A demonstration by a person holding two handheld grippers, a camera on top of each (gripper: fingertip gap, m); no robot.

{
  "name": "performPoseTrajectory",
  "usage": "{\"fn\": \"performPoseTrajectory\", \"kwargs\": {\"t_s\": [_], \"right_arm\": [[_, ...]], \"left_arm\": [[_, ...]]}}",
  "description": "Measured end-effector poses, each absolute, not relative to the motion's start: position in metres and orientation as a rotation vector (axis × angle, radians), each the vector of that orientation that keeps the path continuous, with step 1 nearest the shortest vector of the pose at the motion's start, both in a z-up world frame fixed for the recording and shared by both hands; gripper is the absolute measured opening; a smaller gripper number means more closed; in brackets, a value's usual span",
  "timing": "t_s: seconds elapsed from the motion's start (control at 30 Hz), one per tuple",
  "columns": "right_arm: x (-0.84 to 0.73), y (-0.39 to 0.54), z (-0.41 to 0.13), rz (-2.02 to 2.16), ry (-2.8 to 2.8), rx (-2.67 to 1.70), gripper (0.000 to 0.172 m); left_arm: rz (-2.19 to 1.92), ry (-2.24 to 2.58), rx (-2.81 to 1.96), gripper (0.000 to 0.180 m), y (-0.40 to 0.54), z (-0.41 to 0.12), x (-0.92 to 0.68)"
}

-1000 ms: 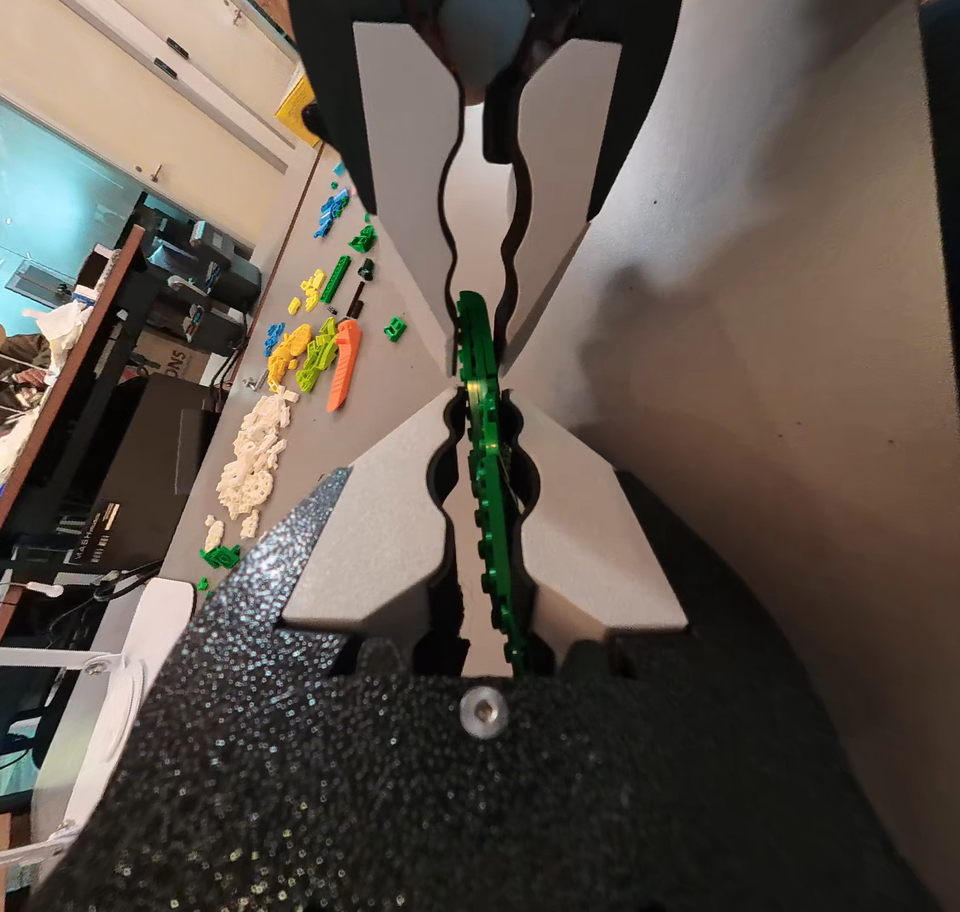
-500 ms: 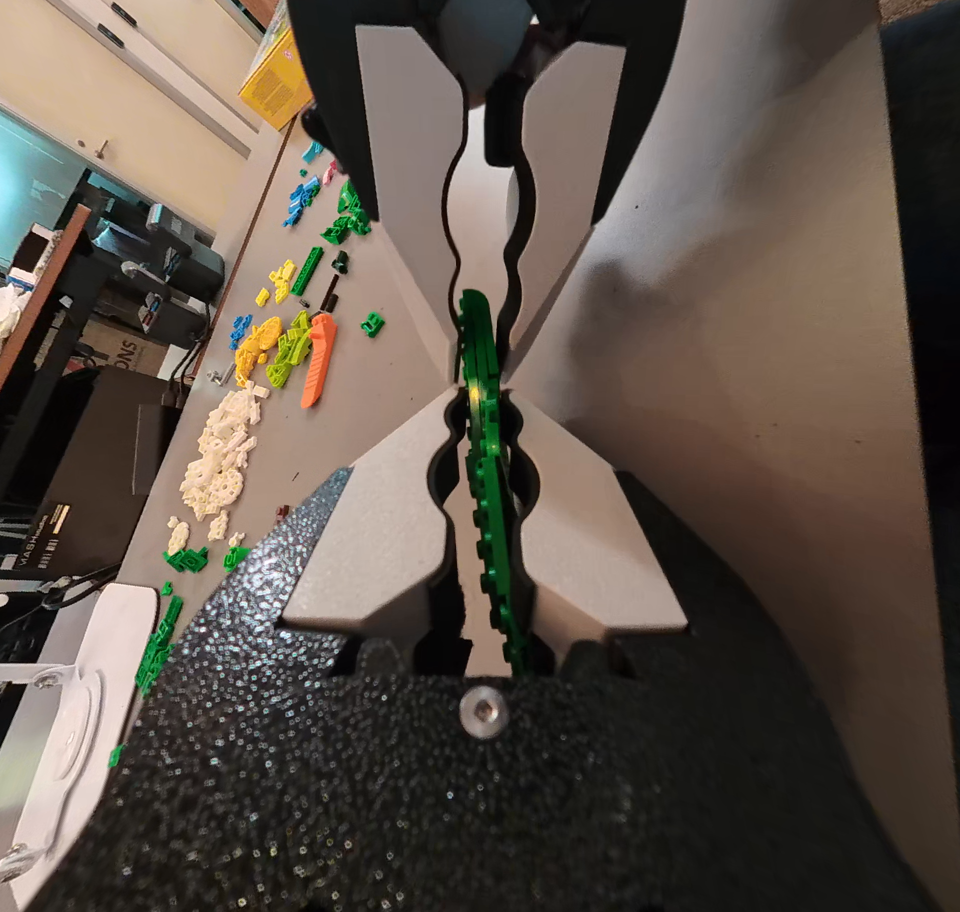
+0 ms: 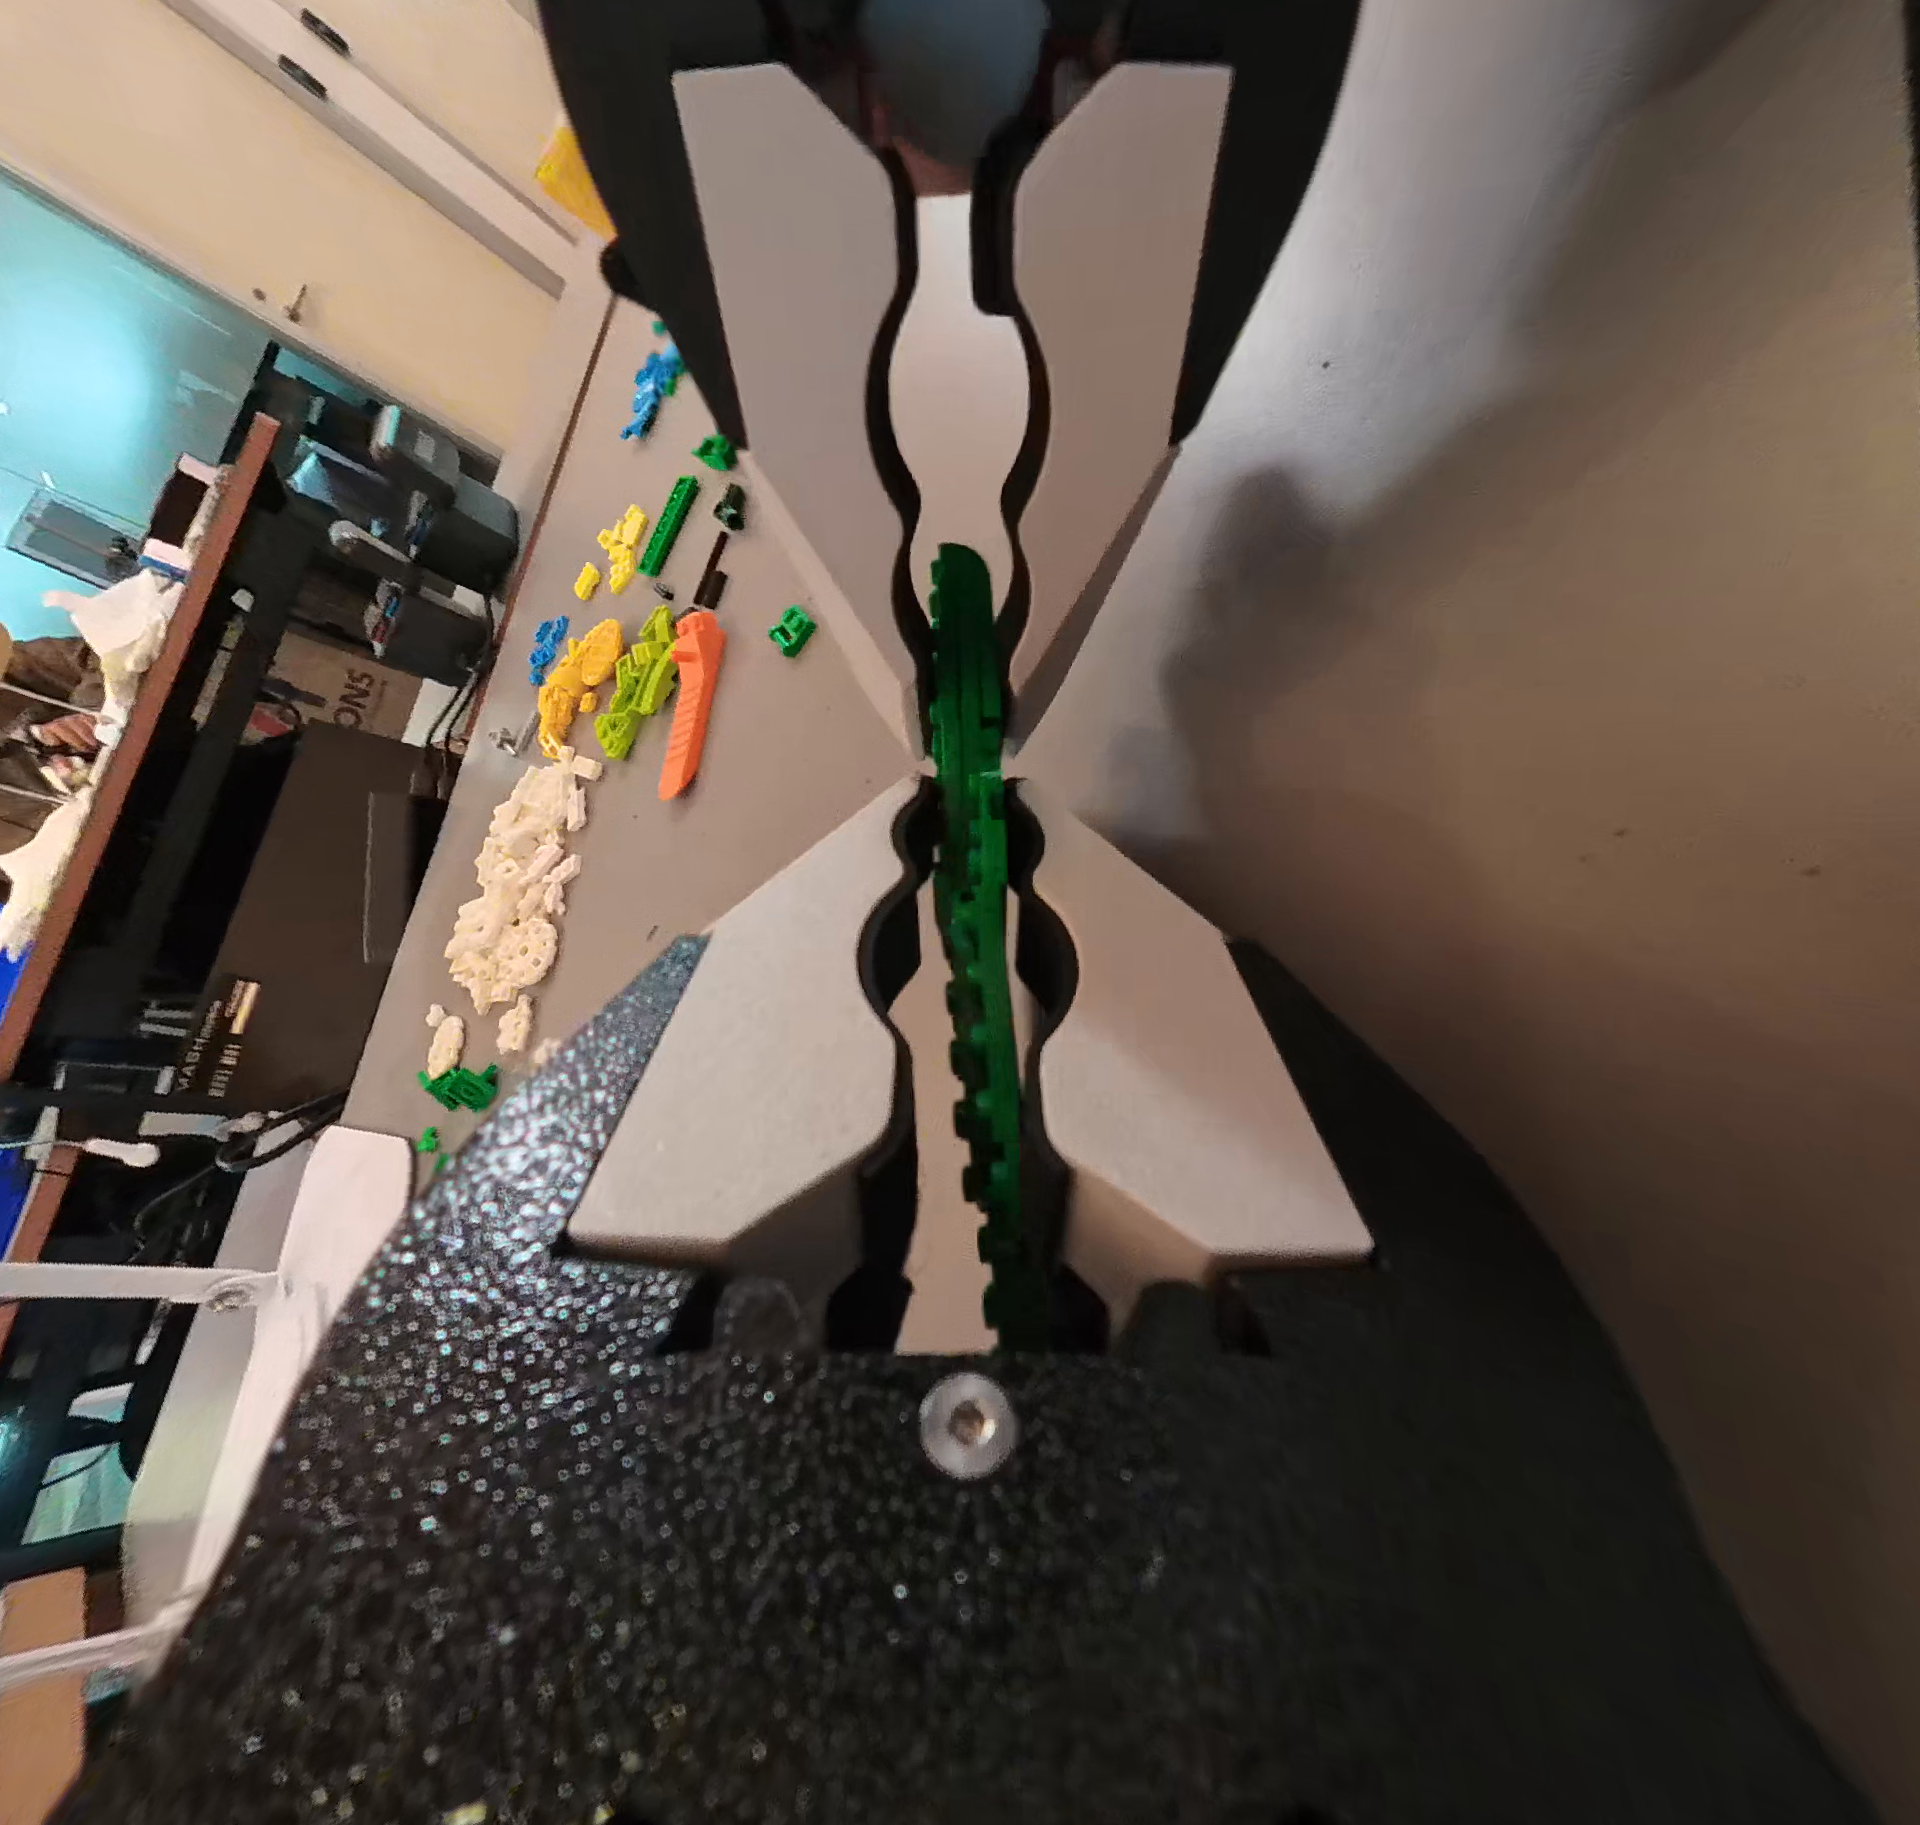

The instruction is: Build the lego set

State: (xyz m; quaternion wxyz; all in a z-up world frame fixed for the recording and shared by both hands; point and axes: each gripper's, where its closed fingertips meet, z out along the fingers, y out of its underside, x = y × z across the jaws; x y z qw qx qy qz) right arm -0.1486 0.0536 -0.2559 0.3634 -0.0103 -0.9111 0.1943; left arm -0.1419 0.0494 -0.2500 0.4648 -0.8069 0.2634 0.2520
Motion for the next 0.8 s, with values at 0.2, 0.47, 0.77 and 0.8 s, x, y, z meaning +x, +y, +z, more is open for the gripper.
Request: {"fn": "performPoseTrajectory", "kwargs": {"t_s": [0.2, 0.47, 0.77, 0.8], "right_arm": [[-0.153, 0.056, -0.255, 0.260, -2.220, 0.182, 0.011], [-0.152, 0.055, -0.256, 0.251, -2.239, 0.171, 0.013], [-0.148, 0.062, -0.246, 0.411, -2.260, 0.030, 0.013], [-0.148, 0.062, -0.247, 0.400, -2.250, 0.039, 0.012]], "left_arm": [[0.624, 0.604, -2.023, 0.009, 0.050, -0.252, -0.146], [0.613, 0.618, -2.024, 0.009, 0.049, -0.253, -0.144], [0.570, 0.582, -1.994, 0.009, 0.046, -0.246, -0.147], [0.569, 0.583, -1.994, 0.009, 0.045, -0.246, -0.147]]}}
